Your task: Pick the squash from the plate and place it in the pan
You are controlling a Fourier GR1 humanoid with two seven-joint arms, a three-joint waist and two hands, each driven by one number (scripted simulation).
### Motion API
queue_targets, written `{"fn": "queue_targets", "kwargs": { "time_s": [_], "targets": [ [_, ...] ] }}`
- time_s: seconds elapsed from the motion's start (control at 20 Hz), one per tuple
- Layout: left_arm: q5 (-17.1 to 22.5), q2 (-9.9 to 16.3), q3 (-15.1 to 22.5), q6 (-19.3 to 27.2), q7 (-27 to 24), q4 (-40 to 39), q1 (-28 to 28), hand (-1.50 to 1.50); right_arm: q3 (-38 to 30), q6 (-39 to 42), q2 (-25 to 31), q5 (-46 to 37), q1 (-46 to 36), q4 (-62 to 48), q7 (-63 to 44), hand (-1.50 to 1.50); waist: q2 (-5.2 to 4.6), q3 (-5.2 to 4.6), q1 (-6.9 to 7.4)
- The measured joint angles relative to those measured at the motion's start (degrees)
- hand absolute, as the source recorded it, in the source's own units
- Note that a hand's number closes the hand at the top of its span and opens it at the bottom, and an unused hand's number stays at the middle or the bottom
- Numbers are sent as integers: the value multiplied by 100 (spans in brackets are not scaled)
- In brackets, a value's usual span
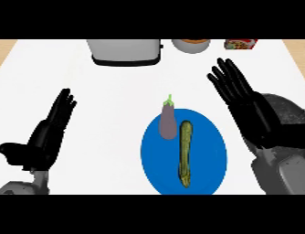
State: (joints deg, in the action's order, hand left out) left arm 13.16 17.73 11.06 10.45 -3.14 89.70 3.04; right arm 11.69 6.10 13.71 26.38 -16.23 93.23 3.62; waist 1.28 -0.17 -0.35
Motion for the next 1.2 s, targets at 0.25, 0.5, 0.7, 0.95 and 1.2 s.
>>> {"fn": "queue_targets", "kwargs": {
  "time_s": [0.25,0.5,0.7,0.95,1.2],
  "targets": [
    [143,-193,216,-162,342,-52,101,0,664,-202,236,-1366,-693,-269,-175,150,-103,-1,106],
    [392,-350,429,-371,713,-163,63,0,1257,-646,1023,-3423,-1337,-501,-227,-150,-90,-44,116],
    [589,-411,460,-473,1034,-104,83,0,1732,-1681,669,-4694,-1206,-787,260,-150,-121,-3,112],
    [750,-411,349,-592,1229,-180,196,0,2493,-1285,699,-5759,-1451,-922,-475,-150,-105,-3,64],
    [758,-418,337,-596,1299,-238,240,0,3373,-55,861,-6730,-1919,-1222,-1833,-150,-63,-25,72]
  ]
}}
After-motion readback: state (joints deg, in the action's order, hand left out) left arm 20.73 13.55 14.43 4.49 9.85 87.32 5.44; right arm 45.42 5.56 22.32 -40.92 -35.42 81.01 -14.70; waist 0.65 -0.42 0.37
